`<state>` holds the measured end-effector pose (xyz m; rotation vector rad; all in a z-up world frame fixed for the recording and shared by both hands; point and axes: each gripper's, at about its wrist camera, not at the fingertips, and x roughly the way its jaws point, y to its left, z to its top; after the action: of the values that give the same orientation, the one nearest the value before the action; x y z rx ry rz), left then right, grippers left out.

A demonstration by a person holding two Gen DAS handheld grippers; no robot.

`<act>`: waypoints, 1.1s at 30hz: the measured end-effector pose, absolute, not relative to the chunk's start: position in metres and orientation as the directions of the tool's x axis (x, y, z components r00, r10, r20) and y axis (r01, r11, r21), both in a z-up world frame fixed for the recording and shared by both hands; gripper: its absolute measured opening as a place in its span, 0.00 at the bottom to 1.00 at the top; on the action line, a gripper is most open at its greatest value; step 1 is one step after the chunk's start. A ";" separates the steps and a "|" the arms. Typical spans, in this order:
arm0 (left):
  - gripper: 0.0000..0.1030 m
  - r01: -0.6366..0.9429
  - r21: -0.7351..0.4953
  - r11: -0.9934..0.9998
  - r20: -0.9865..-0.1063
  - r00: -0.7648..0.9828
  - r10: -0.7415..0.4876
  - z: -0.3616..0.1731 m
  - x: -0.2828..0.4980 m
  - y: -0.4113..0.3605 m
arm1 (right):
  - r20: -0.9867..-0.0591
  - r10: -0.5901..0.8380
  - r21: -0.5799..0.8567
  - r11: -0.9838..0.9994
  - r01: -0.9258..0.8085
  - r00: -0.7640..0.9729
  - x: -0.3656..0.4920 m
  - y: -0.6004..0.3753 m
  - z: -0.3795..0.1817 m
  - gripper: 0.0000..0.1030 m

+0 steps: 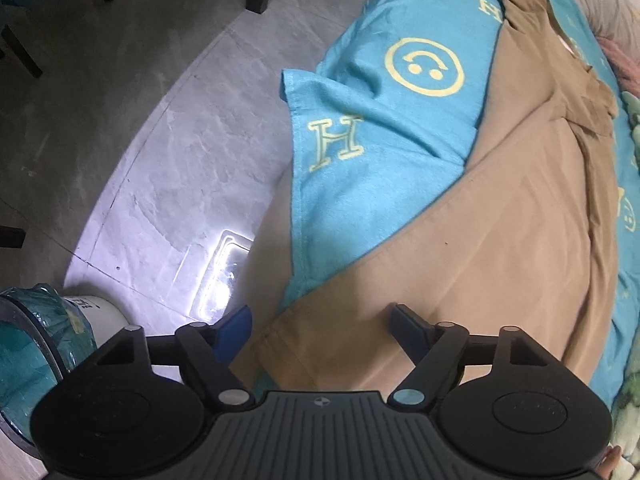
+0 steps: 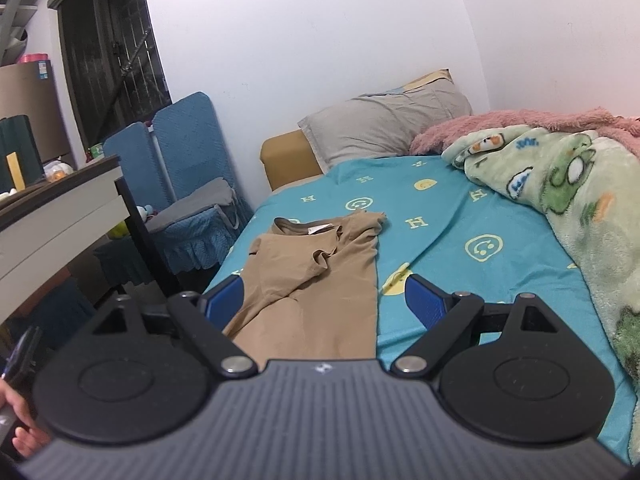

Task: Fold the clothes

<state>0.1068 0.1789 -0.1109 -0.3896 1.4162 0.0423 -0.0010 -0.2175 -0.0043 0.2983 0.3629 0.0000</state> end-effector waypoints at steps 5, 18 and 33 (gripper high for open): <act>0.68 -0.263 -0.244 0.933 -0.966 0.154 -0.209 -0.113 0.107 0.178 | -0.393 0.152 0.422 0.906 0.031 0.907 0.007 -0.226 -0.013 0.86; 0.09 -0.164 -0.165 0.973 -0.979 0.149 -0.141 -0.100 0.099 0.161 | -0.458 0.203 0.497 0.866 0.060 0.865 0.014 -0.228 -0.027 0.86; 0.04 0.477 0.256 0.841 -0.721 0.673 -0.162 -0.003 -0.041 0.016 | -0.555 0.161 0.445 0.886 0.128 0.816 0.019 -0.231 -0.033 0.86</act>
<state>-0.0412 0.0164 -0.0026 0.4522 0.7519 -0.3739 0.0186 -0.2313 -0.0335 0.4891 0.6228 0.0188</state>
